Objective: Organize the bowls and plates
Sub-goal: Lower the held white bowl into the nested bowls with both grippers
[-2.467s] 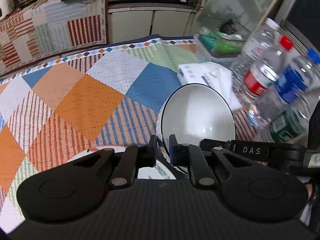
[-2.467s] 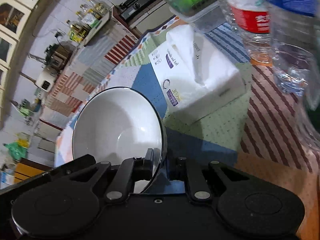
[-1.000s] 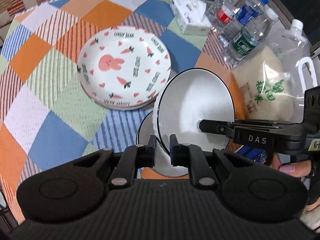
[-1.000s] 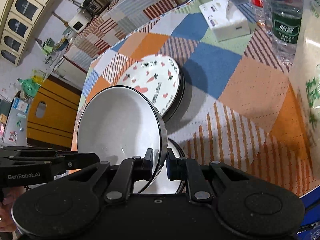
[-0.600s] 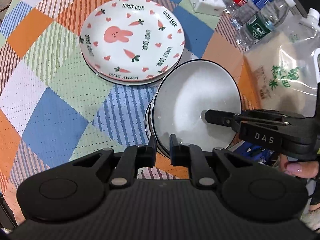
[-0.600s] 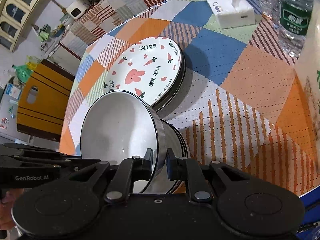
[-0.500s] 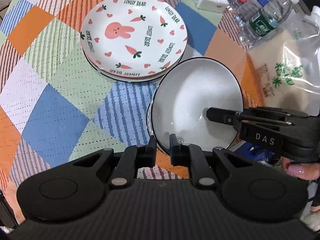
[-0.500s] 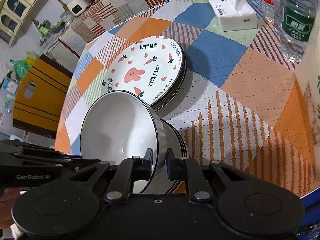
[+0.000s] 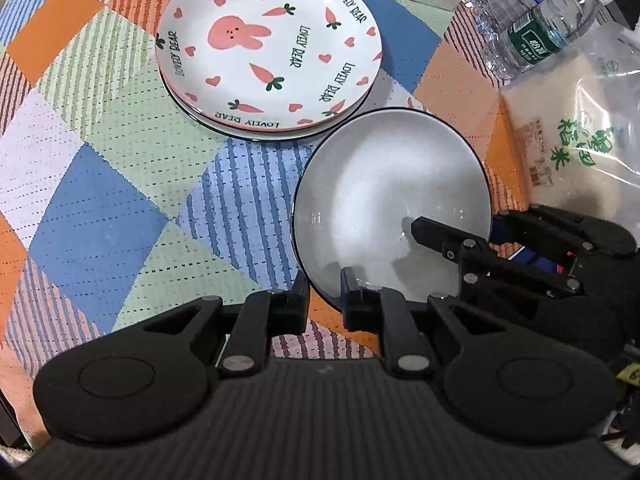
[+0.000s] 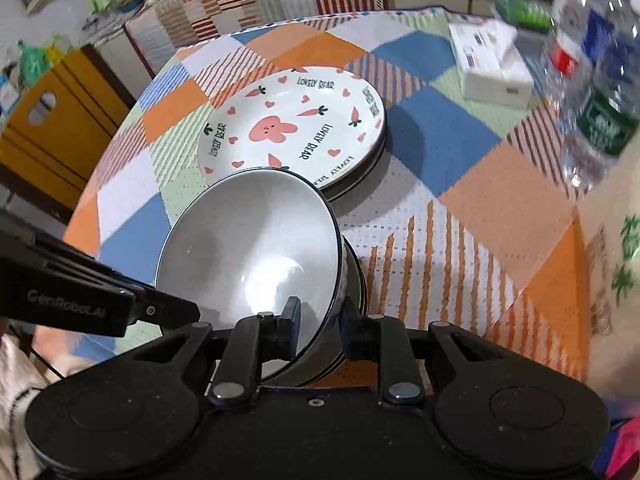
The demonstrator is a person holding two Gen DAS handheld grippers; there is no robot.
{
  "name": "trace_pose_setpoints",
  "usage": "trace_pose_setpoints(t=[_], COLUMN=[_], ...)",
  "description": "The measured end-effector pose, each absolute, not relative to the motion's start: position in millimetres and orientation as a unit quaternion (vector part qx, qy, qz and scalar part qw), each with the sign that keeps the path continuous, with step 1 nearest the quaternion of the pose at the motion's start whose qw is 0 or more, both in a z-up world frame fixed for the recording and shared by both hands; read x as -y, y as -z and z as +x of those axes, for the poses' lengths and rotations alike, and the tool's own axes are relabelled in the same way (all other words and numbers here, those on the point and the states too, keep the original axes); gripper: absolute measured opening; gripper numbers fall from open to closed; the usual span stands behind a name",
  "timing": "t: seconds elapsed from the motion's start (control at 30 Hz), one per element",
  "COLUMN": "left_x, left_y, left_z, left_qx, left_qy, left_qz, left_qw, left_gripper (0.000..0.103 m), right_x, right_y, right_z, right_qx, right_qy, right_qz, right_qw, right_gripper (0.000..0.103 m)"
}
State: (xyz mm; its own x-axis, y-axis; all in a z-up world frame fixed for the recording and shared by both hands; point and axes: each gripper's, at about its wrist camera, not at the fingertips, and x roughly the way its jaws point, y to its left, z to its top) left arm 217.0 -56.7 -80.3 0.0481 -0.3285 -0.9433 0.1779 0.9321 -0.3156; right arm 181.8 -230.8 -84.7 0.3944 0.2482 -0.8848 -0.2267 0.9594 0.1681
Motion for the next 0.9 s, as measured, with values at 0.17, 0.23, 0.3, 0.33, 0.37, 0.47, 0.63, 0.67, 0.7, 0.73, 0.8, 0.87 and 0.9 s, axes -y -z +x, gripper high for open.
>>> trace_pose_setpoints(t=[0.17, 0.23, 0.3, 0.33, 0.37, 0.47, 0.63, 0.67, 0.7, 0.73, 0.8, 0.87, 0.9], left_x=[53, 51, 50, 49, 49, 49, 51, 51, 51, 52, 52, 52, 52], left_y=[84, 84, 85, 85, 86, 87, 90, 91, 91, 91, 91, 92, 93], left_z=[217, 216, 217, 217, 217, 216, 215, 215, 215, 215, 214, 214, 213], left_qx=[-0.670, -0.668, -0.668, -0.668, -0.668, -0.666, -0.667, -0.669, -0.668, -0.667, -0.666, -0.667, -0.666], left_qy=[0.176, 0.176, 0.175, 0.174, 0.174, 0.174, 0.181, 0.182, 0.183, 0.184, 0.185, 0.185, 0.184], left_qz=[-0.068, -0.073, -0.076, -0.077, -0.078, -0.076, -0.079, -0.079, -0.079, -0.078, -0.074, -0.073, -0.071], left_qw=[0.718, 0.719, 0.719, 0.719, 0.719, 0.721, 0.718, 0.717, 0.717, 0.718, 0.718, 0.718, 0.719], left_gripper=[0.013, 0.014, 0.014, 0.014, 0.014, 0.014, 0.014, 0.014, 0.014, 0.014, 0.014, 0.014, 0.014], right_x=[218, 210, 205, 202, 199, 190, 190, 190, 189, 189, 187, 184, 183], right_y=[81, 80, 79, 78, 78, 77, 72, 71, 71, 71, 72, 74, 74], right_z=[176, 172, 169, 168, 166, 159, 158, 157, 156, 155, 153, 150, 148], right_qx=[-0.518, -0.510, -0.504, -0.501, -0.498, -0.490, -0.501, -0.502, -0.502, -0.501, -0.498, -0.497, -0.496], right_qy=[-0.147, -0.146, -0.144, -0.144, -0.144, -0.143, -0.130, -0.127, -0.125, -0.123, -0.123, -0.122, -0.124], right_qz=[-0.050, -0.080, -0.105, -0.116, -0.129, -0.163, -0.158, -0.160, -0.164, -0.167, -0.177, -0.197, -0.202], right_qw=[0.841, 0.844, 0.845, 0.845, 0.845, 0.844, 0.841, 0.840, 0.840, 0.840, 0.840, 0.836, 0.835], right_gripper=[0.028, 0.029, 0.030, 0.030, 0.031, 0.033, 0.034, 0.034, 0.034, 0.035, 0.036, 0.040, 0.041])
